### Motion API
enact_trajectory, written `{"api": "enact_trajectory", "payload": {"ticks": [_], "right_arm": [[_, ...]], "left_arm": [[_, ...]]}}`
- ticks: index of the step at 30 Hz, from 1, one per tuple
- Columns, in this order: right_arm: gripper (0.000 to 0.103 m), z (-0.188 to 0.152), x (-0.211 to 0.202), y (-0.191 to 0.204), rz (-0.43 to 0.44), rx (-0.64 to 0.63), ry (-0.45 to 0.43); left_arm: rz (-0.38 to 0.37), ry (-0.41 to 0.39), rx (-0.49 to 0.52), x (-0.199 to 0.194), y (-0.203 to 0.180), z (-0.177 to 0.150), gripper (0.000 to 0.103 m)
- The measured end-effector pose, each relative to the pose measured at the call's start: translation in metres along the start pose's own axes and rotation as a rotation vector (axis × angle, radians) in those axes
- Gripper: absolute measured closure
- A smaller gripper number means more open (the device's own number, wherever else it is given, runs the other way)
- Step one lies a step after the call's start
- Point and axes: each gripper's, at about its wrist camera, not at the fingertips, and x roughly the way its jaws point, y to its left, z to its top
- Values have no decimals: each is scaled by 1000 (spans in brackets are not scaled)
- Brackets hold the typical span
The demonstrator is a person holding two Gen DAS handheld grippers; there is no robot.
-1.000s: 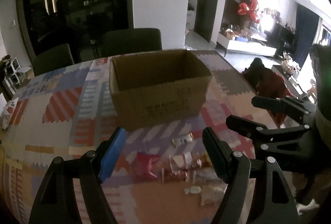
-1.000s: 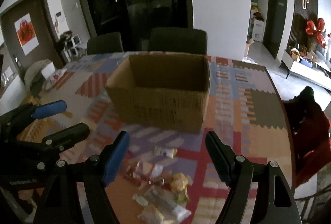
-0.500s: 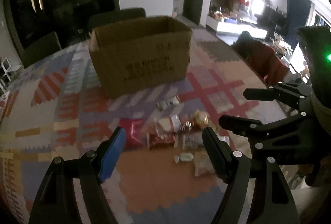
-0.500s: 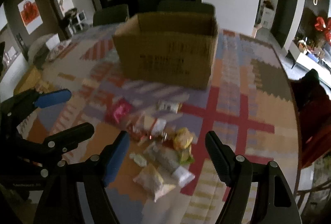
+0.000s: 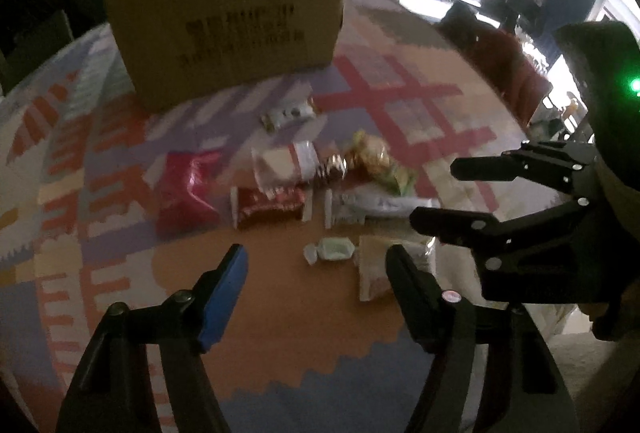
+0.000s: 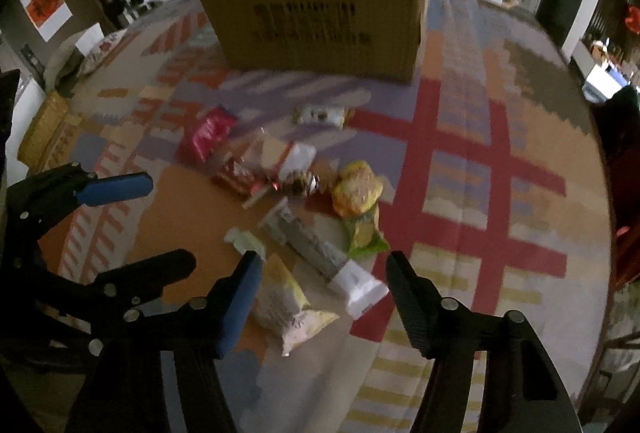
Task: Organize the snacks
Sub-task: 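Move both tools back over the remaining snacks on the table, then grasp the white-wrapped bar with the right tool while the left tool grasps a pale candy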
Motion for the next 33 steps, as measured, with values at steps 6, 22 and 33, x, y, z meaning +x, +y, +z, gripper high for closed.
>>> {"api": "enact_trajectory", "payload": {"ticks": [6,22,33], "right_arm": [[42,-4,18,-6,-4,3,50],[51,-2,46,-10,11,-23,101],[51,7,51,-5,-6,-79,93]], "left_arm": [[-29,66,-20,25,3,-2,47],[-47,117,-55,54,3,4,55],[-39,98,-85,55,3,2,71]]}}
